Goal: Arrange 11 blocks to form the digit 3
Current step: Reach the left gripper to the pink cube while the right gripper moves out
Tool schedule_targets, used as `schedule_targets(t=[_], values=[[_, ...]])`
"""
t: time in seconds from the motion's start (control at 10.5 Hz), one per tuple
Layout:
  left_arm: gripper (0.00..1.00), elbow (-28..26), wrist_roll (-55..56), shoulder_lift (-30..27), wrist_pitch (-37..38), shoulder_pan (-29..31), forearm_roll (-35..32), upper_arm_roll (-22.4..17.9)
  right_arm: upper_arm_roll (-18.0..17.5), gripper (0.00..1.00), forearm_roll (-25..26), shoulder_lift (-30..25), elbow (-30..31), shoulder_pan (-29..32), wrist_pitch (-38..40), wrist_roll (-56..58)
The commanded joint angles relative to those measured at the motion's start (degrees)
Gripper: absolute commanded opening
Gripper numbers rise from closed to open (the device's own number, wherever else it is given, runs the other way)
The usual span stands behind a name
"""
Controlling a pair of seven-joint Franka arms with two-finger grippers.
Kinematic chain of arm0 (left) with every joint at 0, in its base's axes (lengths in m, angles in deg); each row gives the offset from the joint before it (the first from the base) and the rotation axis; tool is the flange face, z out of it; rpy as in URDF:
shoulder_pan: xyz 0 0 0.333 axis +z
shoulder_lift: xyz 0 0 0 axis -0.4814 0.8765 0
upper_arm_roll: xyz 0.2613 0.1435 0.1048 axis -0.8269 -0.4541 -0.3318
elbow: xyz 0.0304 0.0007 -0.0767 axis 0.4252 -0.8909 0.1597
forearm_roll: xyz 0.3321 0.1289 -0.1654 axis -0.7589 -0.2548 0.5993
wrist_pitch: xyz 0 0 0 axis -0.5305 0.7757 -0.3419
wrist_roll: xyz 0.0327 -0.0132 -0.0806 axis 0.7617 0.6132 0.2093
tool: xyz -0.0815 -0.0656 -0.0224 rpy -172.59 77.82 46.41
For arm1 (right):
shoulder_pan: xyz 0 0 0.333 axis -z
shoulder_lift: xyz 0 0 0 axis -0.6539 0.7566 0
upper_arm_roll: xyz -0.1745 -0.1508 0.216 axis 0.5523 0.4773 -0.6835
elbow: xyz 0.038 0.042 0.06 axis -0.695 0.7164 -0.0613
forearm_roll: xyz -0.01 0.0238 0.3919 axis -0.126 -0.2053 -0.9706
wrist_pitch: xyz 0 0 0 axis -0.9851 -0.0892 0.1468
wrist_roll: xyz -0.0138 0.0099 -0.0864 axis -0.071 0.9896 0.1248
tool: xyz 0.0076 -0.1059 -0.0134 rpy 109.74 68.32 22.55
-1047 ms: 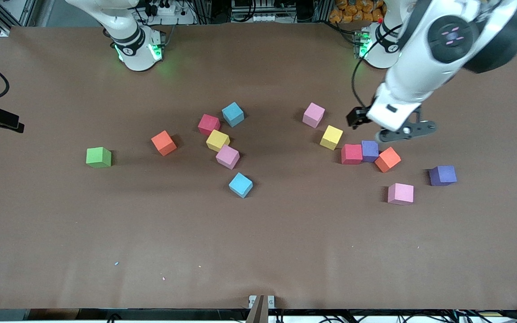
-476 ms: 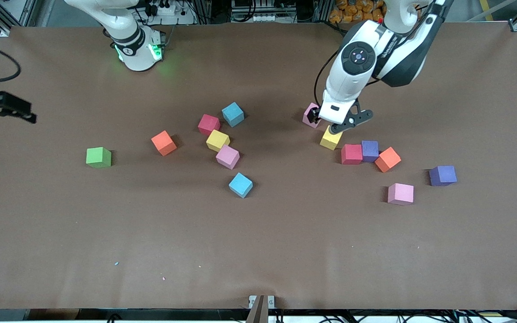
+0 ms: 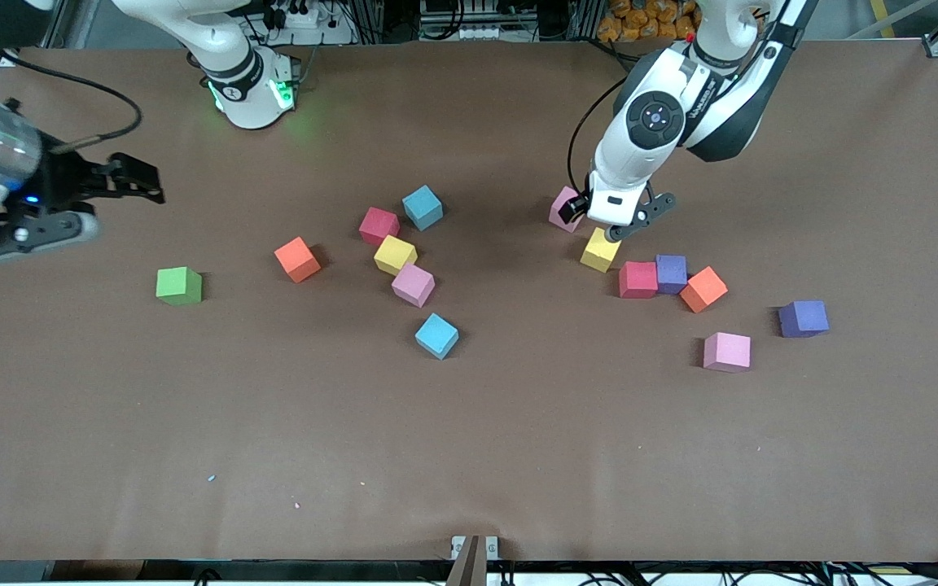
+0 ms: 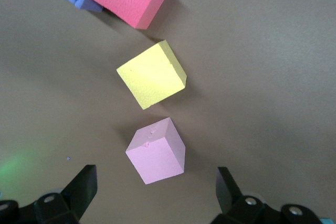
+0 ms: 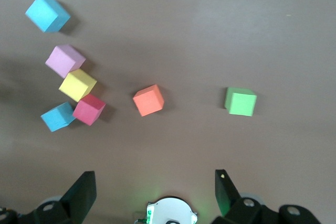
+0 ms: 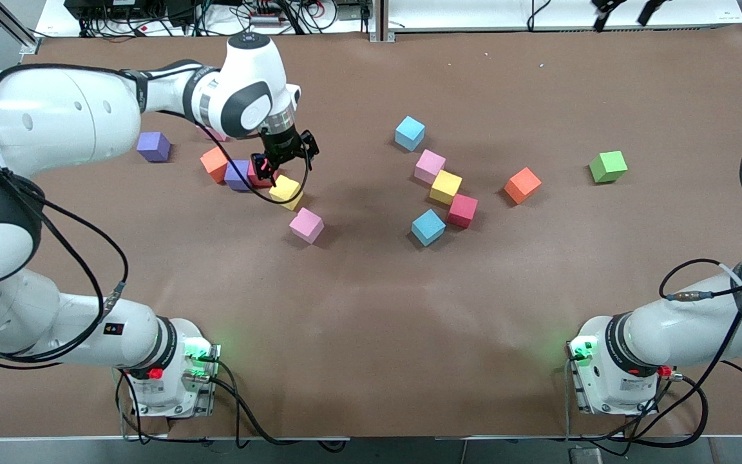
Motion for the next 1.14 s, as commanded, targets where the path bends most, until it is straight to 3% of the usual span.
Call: schedule_targets(t=[0.0, 0.29, 0.57, 1.05], values=[[1.00, -2.73, 3.85, -1.61, -2.38, 0.09, 1.60, 1.05, 0.38, 1.00, -0.62, -1.84, 5.30, -6.44, -1.81, -5.08], [1.00, -2.73, 9.04, -0.39, -3.52, 0.00, 4.49, 1.14, 0.46, 1.00, -0.71, -3.41, 11.79, -11.55, -6.44, -8.28], [1.00, -2.91, 12.39, 2.25, -6.42, -0.61, 4.68, 2.37, 0.38, 1.00, -0.71, -11.40, 29.52, -15.07, -21.18, -10.02], [1.00, -3.87, 12.57, 5.94, -8.35, -0.61, 4.07, 2.46, 0.20, 1.00, -0.71, -11.51, 40.45, -24.65, -38.77, -23.21]])
